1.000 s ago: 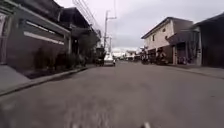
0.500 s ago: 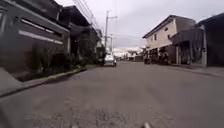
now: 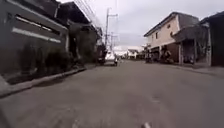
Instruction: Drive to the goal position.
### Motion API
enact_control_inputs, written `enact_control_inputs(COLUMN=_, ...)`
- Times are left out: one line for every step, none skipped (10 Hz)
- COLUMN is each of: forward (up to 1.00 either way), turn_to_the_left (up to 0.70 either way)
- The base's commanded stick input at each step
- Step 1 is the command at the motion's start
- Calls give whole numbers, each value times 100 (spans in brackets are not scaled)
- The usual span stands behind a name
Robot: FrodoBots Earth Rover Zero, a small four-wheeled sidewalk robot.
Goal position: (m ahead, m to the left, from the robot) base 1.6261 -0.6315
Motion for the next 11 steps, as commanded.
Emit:
enact_control_inputs(forward=70, turn_to_the_left=-9)
enact_control_inputs(forward=70, turn_to_the_left=-13)
enact_control_inputs(forward=70, turn_to_the_left=-17)
enact_control_inputs(forward=70, turn_to_the_left=-20)
enact_control_inputs(forward=70, turn_to_the_left=-24)
enact_control_inputs(forward=70, turn_to_the_left=-28)
enact_control_inputs(forward=70, turn_to_the_left=-31)
enact_control_inputs(forward=70, turn_to_the_left=-35)
enact_control_inputs(forward=70, turn_to_the_left=-20)
enact_control_inputs(forward=70, turn_to_the_left=-5)
enact_control_inputs(forward=70, turn_to_the_left=0)
